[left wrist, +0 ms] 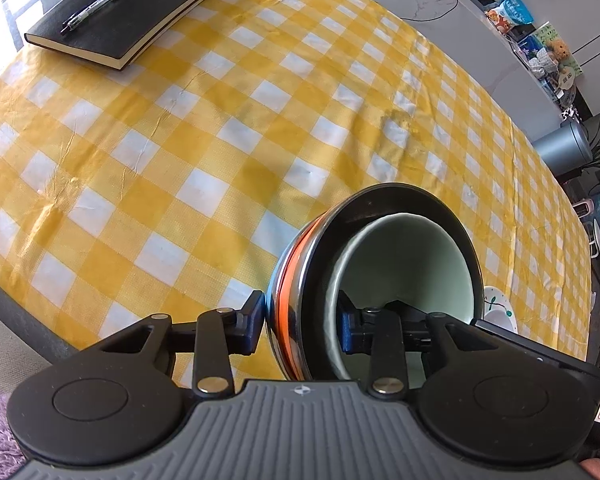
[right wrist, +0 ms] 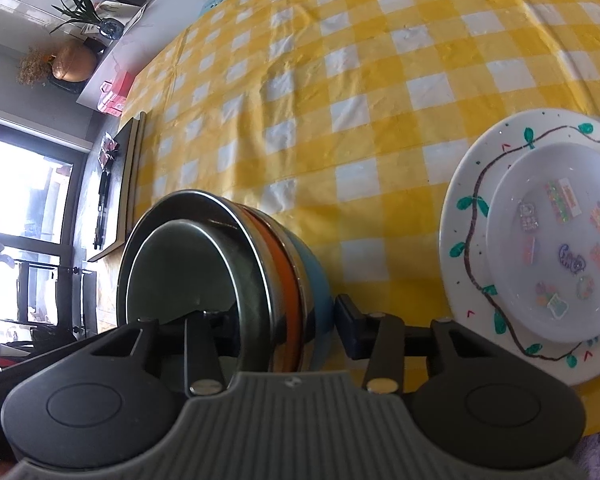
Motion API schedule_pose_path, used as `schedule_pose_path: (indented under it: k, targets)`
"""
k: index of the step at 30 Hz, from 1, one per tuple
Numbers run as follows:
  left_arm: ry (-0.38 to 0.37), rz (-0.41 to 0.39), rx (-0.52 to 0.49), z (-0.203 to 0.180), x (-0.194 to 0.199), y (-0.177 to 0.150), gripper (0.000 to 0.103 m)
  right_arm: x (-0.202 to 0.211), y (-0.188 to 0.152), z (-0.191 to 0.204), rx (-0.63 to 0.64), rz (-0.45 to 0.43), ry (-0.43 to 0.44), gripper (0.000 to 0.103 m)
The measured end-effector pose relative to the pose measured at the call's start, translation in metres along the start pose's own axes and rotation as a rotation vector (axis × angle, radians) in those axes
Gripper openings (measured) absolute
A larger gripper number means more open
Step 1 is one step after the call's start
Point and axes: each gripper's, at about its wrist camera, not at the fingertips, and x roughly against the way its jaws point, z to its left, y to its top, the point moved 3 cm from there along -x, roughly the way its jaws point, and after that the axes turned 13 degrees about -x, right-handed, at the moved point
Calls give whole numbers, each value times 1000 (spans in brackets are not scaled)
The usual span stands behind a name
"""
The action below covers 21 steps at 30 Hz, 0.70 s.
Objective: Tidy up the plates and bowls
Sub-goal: 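Lift the bowl stack with both grippers and carry it over the white bowl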
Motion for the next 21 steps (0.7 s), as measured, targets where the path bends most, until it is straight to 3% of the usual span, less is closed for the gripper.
schedule_pose_path:
  k: [9,21]
  targets:
    - [6,-6,-35,-15,5,4,40,10,3,-7,-25,-9,9,42]
    - [-16,-47,-134,-81,23,7,40,72,18,-33,-49,-88,54,42]
